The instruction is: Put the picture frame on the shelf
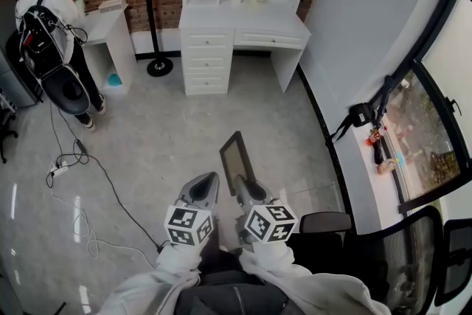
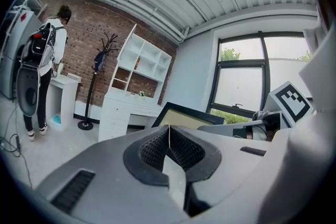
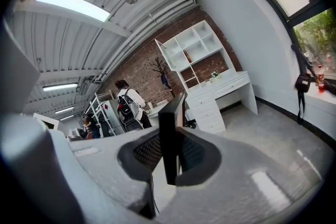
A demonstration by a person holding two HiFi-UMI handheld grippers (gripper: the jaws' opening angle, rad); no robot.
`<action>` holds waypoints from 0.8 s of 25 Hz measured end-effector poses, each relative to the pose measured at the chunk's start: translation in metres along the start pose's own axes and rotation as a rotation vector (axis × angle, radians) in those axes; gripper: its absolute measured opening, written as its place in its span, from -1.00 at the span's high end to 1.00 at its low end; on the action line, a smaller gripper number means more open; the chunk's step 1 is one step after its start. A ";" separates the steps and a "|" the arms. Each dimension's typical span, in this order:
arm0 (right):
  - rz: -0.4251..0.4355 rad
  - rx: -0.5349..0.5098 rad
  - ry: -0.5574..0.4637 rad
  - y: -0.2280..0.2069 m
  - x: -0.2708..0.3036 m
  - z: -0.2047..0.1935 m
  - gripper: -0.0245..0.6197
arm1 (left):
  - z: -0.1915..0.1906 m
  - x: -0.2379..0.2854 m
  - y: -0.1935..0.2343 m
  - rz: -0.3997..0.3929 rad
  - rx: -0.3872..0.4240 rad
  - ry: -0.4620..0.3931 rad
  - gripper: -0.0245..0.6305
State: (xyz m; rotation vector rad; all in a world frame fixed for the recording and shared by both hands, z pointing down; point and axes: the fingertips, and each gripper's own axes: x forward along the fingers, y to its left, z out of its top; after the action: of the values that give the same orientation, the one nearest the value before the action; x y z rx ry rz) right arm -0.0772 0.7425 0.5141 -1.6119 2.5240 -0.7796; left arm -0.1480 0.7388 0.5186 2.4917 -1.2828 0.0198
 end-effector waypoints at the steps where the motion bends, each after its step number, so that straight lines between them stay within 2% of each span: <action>1: 0.001 -0.005 0.003 -0.001 0.004 0.001 0.78 | 0.001 0.004 0.003 0.001 -0.003 0.002 0.91; 6: 0.016 -0.016 0.017 -0.012 0.028 0.013 0.78 | 0.008 0.029 0.018 0.010 -0.018 0.000 0.91; 20: 0.030 -0.026 0.014 -0.031 0.122 0.082 0.78 | 0.074 0.113 0.077 0.007 -0.015 -0.015 0.91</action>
State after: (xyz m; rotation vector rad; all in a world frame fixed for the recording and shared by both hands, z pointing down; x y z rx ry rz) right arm -0.0821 0.5959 0.4837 -1.5778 2.5724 -0.7605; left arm -0.1524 0.5857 0.4901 2.4790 -1.2934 -0.0066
